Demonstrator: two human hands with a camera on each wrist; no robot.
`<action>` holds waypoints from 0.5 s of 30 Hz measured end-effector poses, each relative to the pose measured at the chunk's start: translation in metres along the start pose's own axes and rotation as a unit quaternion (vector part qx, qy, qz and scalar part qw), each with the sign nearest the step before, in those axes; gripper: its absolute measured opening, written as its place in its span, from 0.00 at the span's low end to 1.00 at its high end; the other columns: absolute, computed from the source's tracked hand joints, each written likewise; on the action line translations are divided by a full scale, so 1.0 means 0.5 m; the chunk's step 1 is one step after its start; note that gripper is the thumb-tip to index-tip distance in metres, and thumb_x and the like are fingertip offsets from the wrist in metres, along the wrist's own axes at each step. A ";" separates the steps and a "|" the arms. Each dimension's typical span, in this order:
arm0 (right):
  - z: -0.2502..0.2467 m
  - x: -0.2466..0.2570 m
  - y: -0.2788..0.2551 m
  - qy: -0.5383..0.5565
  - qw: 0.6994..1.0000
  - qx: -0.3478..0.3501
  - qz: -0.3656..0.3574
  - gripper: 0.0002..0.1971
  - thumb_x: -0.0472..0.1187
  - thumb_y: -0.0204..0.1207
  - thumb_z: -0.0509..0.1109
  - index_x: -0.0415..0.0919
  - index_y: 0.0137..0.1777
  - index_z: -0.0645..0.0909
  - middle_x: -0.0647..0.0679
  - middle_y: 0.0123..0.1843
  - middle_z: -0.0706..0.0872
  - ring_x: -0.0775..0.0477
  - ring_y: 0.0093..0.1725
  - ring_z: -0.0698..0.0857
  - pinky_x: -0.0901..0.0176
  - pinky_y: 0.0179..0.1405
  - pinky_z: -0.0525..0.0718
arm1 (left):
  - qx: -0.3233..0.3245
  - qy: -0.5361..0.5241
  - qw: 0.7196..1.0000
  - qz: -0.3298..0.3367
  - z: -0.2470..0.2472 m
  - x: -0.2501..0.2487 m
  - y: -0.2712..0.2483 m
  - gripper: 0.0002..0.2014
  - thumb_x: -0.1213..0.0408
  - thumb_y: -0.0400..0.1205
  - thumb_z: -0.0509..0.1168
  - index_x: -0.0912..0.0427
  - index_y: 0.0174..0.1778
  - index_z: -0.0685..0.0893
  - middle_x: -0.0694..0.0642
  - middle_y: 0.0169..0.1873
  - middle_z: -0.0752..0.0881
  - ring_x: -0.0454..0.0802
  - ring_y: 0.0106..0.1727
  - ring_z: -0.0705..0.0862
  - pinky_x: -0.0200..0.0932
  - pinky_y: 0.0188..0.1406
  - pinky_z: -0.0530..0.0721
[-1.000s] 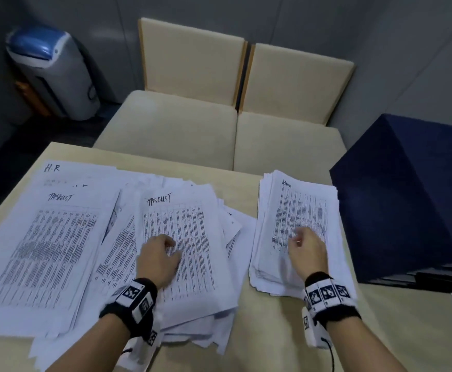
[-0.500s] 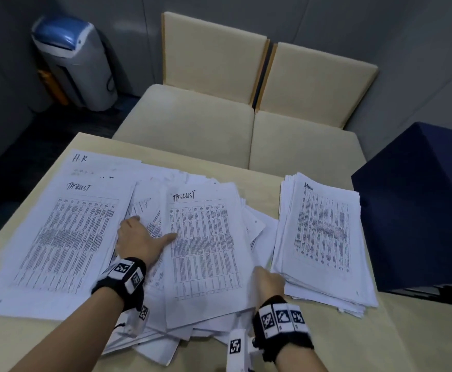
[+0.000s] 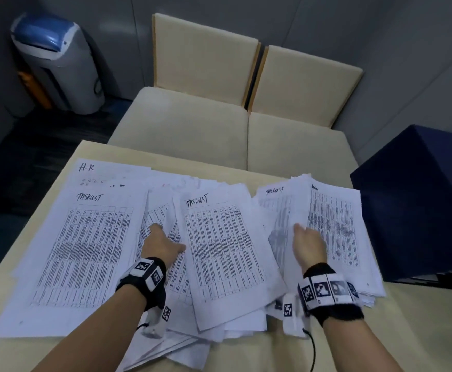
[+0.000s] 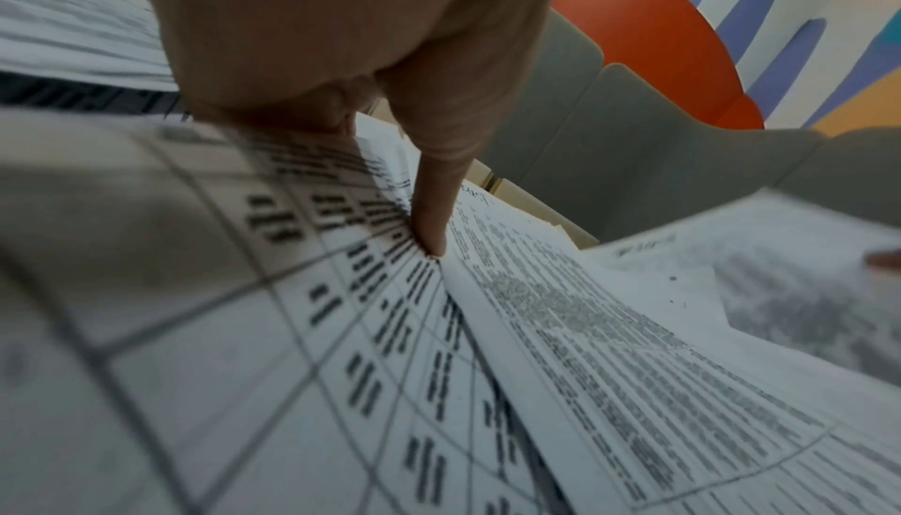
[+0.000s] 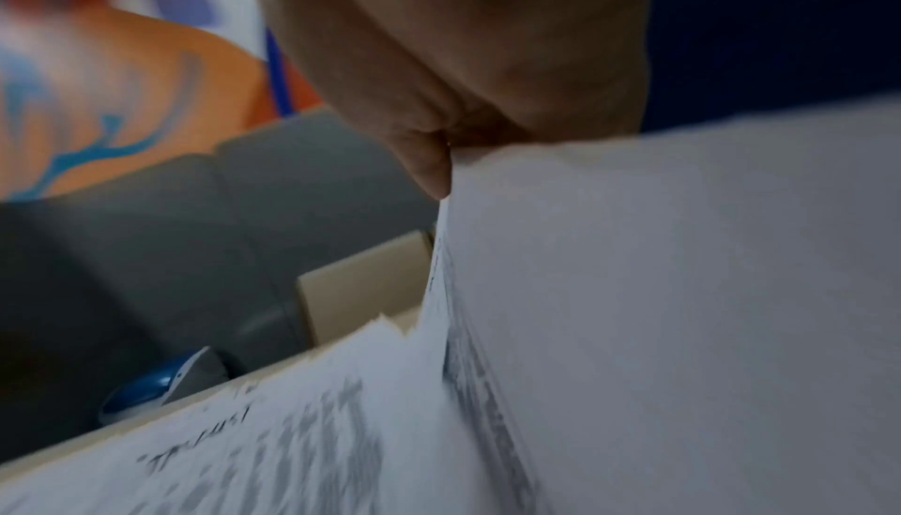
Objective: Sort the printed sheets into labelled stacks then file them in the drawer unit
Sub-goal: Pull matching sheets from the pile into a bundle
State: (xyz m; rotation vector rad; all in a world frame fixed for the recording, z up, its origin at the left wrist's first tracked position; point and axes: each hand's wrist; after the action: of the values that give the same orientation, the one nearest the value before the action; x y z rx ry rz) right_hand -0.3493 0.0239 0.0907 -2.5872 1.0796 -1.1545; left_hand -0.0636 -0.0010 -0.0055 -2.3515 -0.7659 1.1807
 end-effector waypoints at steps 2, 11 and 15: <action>-0.046 0.044 -0.017 -0.010 0.993 -0.065 -0.097 0.23 0.48 0.91 0.55 0.31 0.41 0.77 0.40 0.40 0.79 0.39 0.46 0.79 0.46 0.50 0.77 | 0.015 0.001 1.000 0.011 -0.007 -0.002 0.001 0.40 0.66 0.72 0.81 0.67 0.75 0.65 0.69 0.67 0.80 0.66 0.62 0.83 0.56 0.56 0.84; -0.102 0.131 -0.047 0.141 0.973 0.074 -0.166 0.22 0.52 0.86 0.66 0.30 0.52 0.84 0.30 0.53 0.90 0.34 0.46 0.86 0.41 0.53 0.82 | 0.052 -0.031 0.990 0.127 -0.038 0.010 0.003 0.22 0.64 0.81 0.72 0.62 0.71 0.77 0.60 0.57 0.86 0.54 0.43 0.86 0.45 0.38 0.85; -0.025 0.075 -0.017 0.046 0.990 0.117 -0.066 0.22 0.48 0.90 0.59 0.35 0.77 0.74 0.44 0.72 0.80 0.39 0.74 0.78 0.41 0.76 0.73 | 0.063 -0.048 0.989 0.129 -0.054 0.021 -0.007 0.18 0.64 0.85 0.66 0.61 0.71 0.77 0.55 0.59 0.85 0.57 0.47 0.87 0.54 0.50 0.89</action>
State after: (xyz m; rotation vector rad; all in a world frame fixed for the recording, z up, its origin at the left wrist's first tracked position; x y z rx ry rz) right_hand -0.3362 0.0081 0.1254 -2.4748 0.7446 -1.3519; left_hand -0.0374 0.0055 0.0052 -2.3541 -0.4097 1.4120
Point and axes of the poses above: each hand's wrist, its own y-axis towards the middle knuckle, its own z-axis out of the palm, x = y × z
